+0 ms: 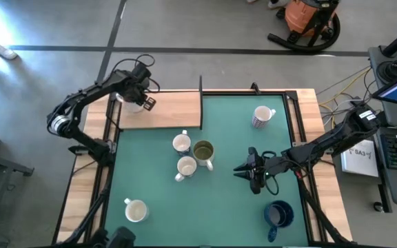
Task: Place coffee mugs
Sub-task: Put the pink mug on the shelf, then put the green patterned mug on the shelf
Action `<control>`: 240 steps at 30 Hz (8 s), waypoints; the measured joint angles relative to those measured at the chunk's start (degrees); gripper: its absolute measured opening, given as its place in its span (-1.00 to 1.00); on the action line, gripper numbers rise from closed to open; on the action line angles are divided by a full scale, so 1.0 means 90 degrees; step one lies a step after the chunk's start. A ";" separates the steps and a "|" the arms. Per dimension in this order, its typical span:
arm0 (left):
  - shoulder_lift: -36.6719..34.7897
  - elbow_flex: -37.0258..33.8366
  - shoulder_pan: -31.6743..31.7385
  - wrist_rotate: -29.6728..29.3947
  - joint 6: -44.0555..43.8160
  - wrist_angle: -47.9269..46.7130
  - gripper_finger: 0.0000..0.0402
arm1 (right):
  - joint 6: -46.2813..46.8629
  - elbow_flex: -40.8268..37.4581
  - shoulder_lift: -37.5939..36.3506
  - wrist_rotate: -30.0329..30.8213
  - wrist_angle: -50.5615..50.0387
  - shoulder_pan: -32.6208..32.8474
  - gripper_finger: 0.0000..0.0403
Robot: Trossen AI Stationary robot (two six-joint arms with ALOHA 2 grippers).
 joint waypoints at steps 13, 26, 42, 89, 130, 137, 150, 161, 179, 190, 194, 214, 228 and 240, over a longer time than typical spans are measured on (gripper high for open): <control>-0.0010 -0.0007 0.0432 -0.0502 0.0018 0.0145 -0.75 | -0.0160 -0.0005 -0.0001 -0.0023 -0.0015 0.0002 -0.57; -0.0061 -0.0007 0.0421 -0.0448 0.0136 0.0166 -0.75 | -0.0163 -0.0005 -0.0001 -0.0002 -0.0010 0.0002 -0.57; -0.1318 -0.0003 0.0090 0.0060 -0.0125 -0.0183 -0.75 | -0.0478 -0.0005 0.0000 -0.0002 -0.0010 0.0002 -0.57; 0.0178 0.1132 -1.0836 0.0643 -1.0088 -0.1671 -0.75 | -0.0476 0.0002 0.0000 -0.0005 0.0005 0.0002 -0.57; 0.1229 0.0447 -1.0521 0.1712 -0.9756 -0.0452 -0.69 | -0.0476 0.0005 0.0000 -0.0004 0.0003 0.0002 -0.57; 0.1226 0.0541 -1.0256 0.1586 -0.9250 -0.0612 -0.88 | -0.0476 0.0005 0.0000 -0.0002 0.0005 0.0002 -0.57; 0.0727 0.0726 -0.8954 0.0191 -0.7530 -0.1817 -0.93 | -0.0476 0.0005 0.0000 -0.0005 0.0005 0.0001 -0.57; 0.0481 -0.0065 -0.7391 -0.0244 -0.6913 -0.1714 -0.93 | -0.0476 0.0002 0.0000 -0.0005 0.0005 0.0001 -0.57; -0.0564 -0.1560 -0.5715 0.0049 -0.6042 0.0349 -0.88 | -0.0476 0.0002 0.0000 -0.0003 0.0005 0.0000 -0.57; -0.0748 -0.1013 -0.5729 0.0169 -0.4159 -0.0080 -0.53 | -0.0476 0.0002 0.0000 -0.0005 0.0005 0.0000 -0.57; -0.0751 -0.0801 -0.5820 0.0217 -0.2636 -0.0480 -0.34 | -0.0476 0.0002 0.0000 -0.0002 0.0005 0.0000 -0.57; -0.0563 -0.1052 -0.5882 0.0459 -0.0105 -0.1258 -0.46 | -0.0476 0.0002 0.0000 -0.0004 0.0005 0.0001 -0.57; -0.0500 -0.0898 -0.5742 0.0728 -0.2104 -0.1253 -0.96 | -0.0476 0.0002 0.0000 -0.0004 0.0005 0.0001 -0.57; -0.0510 -0.0451 -0.4808 0.0656 -0.2721 -0.1667 -0.95 | -0.0476 0.0000 0.0000 -0.0005 0.0005 0.0002 -0.57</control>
